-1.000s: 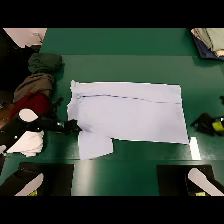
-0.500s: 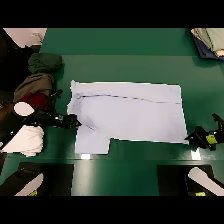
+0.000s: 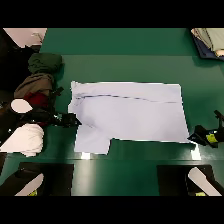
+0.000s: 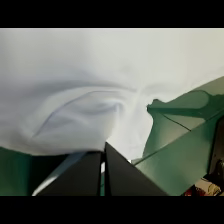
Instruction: Fold the shirts.
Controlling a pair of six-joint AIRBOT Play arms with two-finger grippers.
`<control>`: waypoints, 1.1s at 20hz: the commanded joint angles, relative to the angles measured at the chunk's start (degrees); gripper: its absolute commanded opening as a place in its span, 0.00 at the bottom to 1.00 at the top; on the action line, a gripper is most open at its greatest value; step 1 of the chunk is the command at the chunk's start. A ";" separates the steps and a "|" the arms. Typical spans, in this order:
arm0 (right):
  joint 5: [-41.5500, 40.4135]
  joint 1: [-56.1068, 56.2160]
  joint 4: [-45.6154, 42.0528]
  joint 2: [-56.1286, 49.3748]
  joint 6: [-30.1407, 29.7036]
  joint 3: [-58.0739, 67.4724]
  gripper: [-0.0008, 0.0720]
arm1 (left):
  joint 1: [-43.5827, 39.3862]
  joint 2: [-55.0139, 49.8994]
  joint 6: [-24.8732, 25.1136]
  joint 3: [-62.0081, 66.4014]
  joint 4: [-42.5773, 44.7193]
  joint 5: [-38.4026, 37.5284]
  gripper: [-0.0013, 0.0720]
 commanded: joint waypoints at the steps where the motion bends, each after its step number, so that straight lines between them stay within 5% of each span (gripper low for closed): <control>1: 7.48 1.29 -4.13 6.60 0.26 2.86 0.03 | 0.00 0.15 0.61 5.75 2.34 -11.72 0.05; 5: 12.11 1.25 -4.15 14.91 1.55 9.62 0.03 | 0.00 6.75 -2.40 8.55 2.64 -17.33 0.05; 8: 9.09 1.66 0.90 15.34 2.69 13.38 0.03 | 0.00 10.29 -4.50 9.14 2.82 -9.40 0.05; 15: -0.17 15.26 5.33 -4.24 2.73 27.78 0.03 | 0.31 2.14 -7.50 10.58 5.01 16.39 0.05; 22: -2.93 17.09 5.90 -24.37 5.35 41.62 0.03 | 6.95 -13.73 -8.22 20.11 1.92 21.20 0.05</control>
